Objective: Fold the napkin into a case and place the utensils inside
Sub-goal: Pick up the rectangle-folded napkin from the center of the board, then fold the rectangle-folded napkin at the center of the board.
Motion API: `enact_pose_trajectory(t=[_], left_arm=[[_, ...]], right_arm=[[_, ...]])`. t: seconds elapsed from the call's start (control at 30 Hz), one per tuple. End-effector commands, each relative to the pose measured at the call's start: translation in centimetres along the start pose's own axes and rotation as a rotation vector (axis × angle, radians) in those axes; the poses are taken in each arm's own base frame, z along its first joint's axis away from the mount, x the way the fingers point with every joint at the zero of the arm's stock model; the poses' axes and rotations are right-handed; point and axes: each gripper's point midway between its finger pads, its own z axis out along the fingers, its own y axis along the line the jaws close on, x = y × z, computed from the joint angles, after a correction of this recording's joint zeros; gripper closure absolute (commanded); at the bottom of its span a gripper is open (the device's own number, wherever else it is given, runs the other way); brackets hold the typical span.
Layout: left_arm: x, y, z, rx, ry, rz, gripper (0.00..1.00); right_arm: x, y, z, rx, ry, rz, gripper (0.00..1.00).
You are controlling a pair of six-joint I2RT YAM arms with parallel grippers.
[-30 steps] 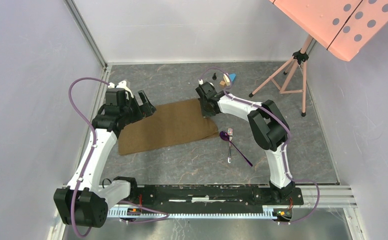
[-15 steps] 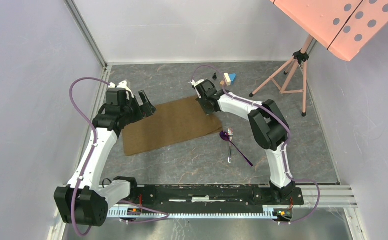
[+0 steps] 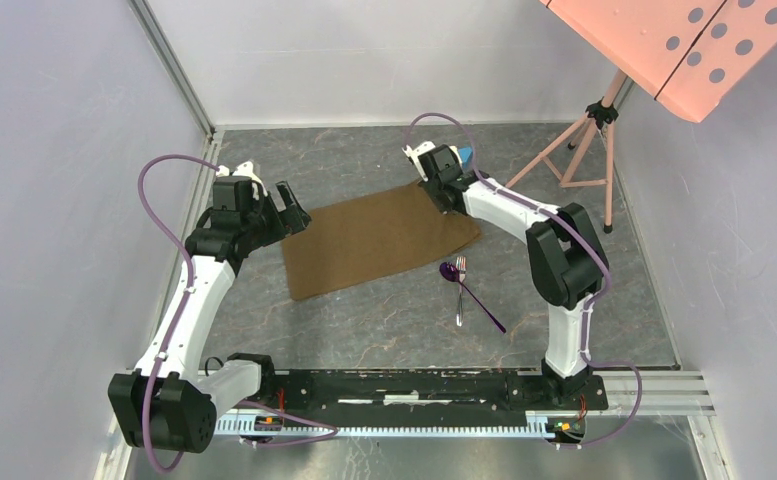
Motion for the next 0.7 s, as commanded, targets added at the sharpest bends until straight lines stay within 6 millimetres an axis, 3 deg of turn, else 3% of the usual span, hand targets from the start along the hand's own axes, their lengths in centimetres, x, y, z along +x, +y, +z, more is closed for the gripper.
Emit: enact_pose_trajectory(t=[0.0,0.1,0.17,0.33,0.47,0.57,0.67], left_arm=[[-0.7,0.2,0.1,0.000,-0.030,0.069,0.00],[-0.7,0.2,0.0,-0.003,-0.034,0.069,0.00],[-0.8,0.3,0.0,-0.007,-0.037,0.069,0.00],[-1.4,1.0,-0.4,-0.045,-0.063,0.056,0.00],[-2.2,2.2,-1.4,-0.100,-0.114,0.028,0.00],[-2.7,2.8,-2.2,-0.131,-0.158,0.021,0.00],[-2.9,2.8,-2.4,-0.135,-0.172,0.020,0.00]], right_arm=[[-1.9,-1.9,-1.9,0.072,-0.056,-0.074,1.00],[-2.5,-0.9,-2.8,0.061,-0.075,-0.066,1.00],[-3.7,0.9,-4.0,0.030,-0.099,-0.065,1.00],[-6.5,10.0,-6.7,-0.182,-0.168,-0.072,1.00],[-8.7,17.2,-8.9,-0.425,-0.219,0.062,1.00],[-9.8,21.3,-10.2,-0.607,-0.244,0.185,1.00],[-10.9,23.9,-10.8,-0.734,-0.257,0.276,1.00]])
